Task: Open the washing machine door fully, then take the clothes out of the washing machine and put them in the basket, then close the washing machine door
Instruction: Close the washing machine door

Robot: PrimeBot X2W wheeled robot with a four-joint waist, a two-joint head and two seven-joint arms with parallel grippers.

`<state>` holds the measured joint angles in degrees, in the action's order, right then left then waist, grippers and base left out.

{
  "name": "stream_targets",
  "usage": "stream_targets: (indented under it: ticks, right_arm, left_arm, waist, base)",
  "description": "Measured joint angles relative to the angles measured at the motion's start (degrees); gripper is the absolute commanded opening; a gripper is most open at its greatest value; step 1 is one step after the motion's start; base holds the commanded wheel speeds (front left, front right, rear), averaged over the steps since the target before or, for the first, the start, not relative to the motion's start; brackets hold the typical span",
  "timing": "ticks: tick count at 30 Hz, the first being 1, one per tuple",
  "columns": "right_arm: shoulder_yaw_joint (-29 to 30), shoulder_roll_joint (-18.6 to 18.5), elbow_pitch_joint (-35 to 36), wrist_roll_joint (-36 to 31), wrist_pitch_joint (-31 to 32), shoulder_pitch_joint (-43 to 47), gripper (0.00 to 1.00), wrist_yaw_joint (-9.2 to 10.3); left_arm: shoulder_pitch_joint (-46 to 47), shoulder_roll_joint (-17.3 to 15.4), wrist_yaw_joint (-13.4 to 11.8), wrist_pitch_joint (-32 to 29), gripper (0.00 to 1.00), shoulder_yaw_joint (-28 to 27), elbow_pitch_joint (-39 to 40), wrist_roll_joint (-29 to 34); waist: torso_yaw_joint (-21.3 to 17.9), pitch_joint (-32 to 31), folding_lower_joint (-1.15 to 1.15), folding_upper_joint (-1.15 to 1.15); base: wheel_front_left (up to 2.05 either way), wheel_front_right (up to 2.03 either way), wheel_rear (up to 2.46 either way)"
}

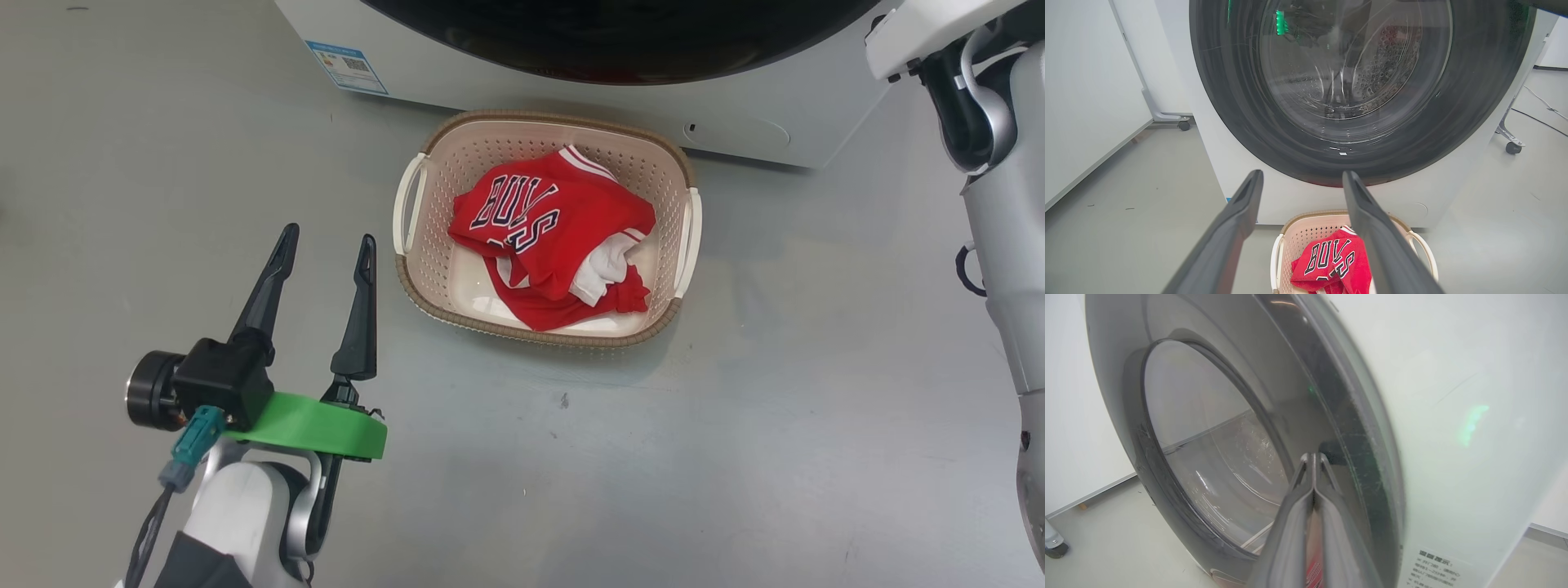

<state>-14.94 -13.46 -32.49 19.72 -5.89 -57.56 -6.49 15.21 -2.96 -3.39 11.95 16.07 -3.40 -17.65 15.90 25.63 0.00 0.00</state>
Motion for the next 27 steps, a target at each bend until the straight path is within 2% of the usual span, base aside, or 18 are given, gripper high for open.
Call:
stream_targets:
  ticks: [9,17,27]
  right_arm:
    - [0.6,0.2,-3.2,-0.1,-2.4,-1.7,0.00,-0.02]
    - [-1.0,2.4,-4.5,0.6,-5.8,-1.7,0.00,-0.01]
    - [-2.7,6.0,-4.8,2.5,-7.9,6.8,0.00,-0.48]
  left_arm:
    - [1.1,0.1,0.0,0.7,1.00,0.0,-1.3,0.0]
    - [1.8,0.2,0.0,1.2,1.00,-0.6,-2.9,-0.5]
    - [1.8,0.1,0.0,1.3,1.00,-1.3,-4.8,-0.5]
  waist:
    - [0.2,0.2,0.00,0.00]
    - [-0.4,-0.4,0.00,0.00]
    - [-2.9,-3.0,0.00,0.00]
  base:
    - [0.00,0.00,0.00]
    - [0.00,0.00,0.00]
    - [0.00,0.00,0.00]
